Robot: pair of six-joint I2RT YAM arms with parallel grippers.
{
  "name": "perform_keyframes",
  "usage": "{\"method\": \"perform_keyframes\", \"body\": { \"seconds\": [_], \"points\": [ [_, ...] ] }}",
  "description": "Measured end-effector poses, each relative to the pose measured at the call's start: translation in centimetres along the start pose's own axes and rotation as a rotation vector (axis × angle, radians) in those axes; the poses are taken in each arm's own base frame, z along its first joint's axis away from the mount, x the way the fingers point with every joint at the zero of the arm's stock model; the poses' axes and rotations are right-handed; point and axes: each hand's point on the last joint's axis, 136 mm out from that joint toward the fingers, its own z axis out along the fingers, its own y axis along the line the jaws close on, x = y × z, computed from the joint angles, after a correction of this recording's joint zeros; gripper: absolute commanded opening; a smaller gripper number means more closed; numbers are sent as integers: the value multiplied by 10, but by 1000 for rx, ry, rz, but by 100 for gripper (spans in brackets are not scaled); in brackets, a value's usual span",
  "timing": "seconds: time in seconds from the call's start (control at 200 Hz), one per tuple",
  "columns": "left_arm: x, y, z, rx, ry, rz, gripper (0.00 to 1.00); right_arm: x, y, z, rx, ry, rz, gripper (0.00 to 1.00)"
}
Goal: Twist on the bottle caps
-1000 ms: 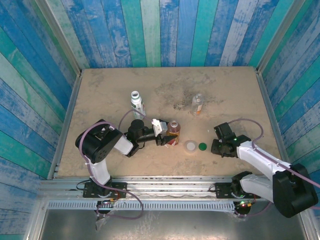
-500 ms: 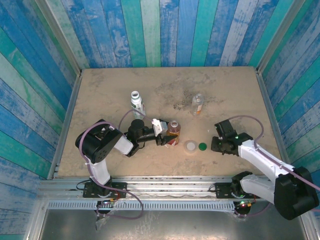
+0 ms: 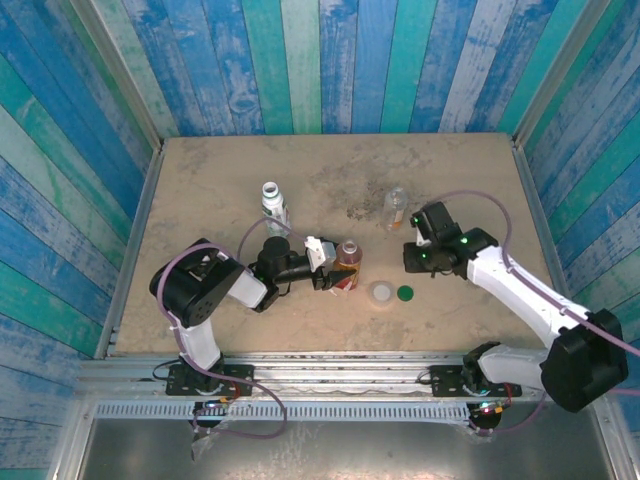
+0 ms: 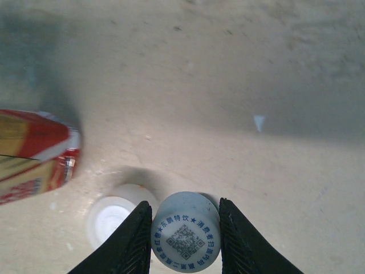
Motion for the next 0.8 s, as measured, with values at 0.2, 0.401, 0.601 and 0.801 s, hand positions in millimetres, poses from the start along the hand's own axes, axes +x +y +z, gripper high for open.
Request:
{"method": "perform_keyframes", "body": {
  "seconds": [0.2, 0.401, 0.601, 0.801],
  "points": [
    [0, 1, 1, -1, 2, 2, 67, -28, 46, -19, -62, -23, -124, 33],
    [0, 1, 1, -4, 3, 3, 65, -45, 96, -41, -165, -54, -236, 32],
    [0, 1, 1, -4, 2, 5, 62, -52, 124, -55, -250, -65, -296, 32],
    [0, 1, 1, -2, 3, 4, 61, -42, 137, -44, -273, -12, -338, 32]
  ]
}}
